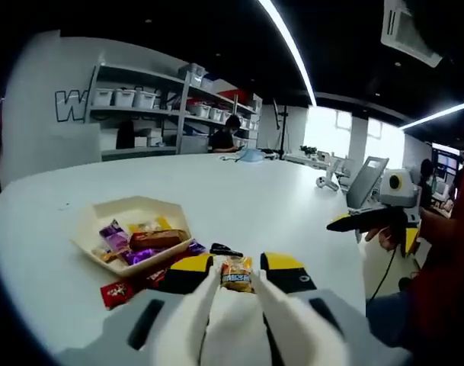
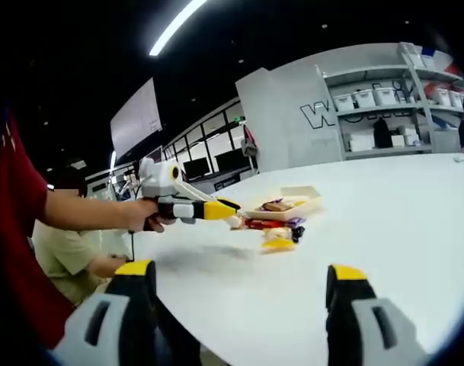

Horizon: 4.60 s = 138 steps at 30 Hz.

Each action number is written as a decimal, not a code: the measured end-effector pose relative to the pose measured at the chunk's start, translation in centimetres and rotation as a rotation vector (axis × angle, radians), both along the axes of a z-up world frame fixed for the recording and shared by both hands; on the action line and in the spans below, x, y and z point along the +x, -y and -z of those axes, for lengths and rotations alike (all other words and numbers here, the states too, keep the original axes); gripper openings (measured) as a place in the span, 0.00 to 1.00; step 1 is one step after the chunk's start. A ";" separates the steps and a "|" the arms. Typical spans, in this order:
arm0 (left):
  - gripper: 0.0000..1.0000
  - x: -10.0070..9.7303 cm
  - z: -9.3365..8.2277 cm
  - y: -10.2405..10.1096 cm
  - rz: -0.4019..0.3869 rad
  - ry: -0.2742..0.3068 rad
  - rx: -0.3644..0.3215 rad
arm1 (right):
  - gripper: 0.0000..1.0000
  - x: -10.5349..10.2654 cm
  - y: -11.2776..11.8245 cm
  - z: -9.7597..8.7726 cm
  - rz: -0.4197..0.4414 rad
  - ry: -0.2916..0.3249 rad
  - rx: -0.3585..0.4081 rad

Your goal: Place the target food into the container with the food tongs after gripping and lifting it, then release it inside without dropping or visibly crushing the food.

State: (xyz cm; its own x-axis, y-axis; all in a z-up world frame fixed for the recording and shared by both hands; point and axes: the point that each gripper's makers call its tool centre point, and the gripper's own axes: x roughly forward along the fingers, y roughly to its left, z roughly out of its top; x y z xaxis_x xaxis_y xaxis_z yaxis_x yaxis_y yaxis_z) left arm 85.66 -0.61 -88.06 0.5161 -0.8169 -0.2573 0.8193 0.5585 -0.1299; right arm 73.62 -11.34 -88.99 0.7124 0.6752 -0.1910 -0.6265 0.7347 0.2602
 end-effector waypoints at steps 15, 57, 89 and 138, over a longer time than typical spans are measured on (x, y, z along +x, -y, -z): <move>0.24 3.3 -3.3 -1.4 -0.052 0.032 -0.018 | 0.92 -0.1 0.6 -0.2 0.015 0.000 0.021; 0.29 12.4 -2.2 -4.4 -0.193 0.033 -0.011 | 0.91 2.4 1.5 1.7 0.041 -0.060 0.014; 0.28 7.7 -2.8 -2.2 -0.094 0.114 0.090 | 0.91 0.8 0.0 0.4 0.010 -0.029 -0.008; 0.29 3.0 2.9 5.3 0.065 -0.001 0.095 | 0.93 0.1 1.4 -0.2 0.040 -0.012 -0.004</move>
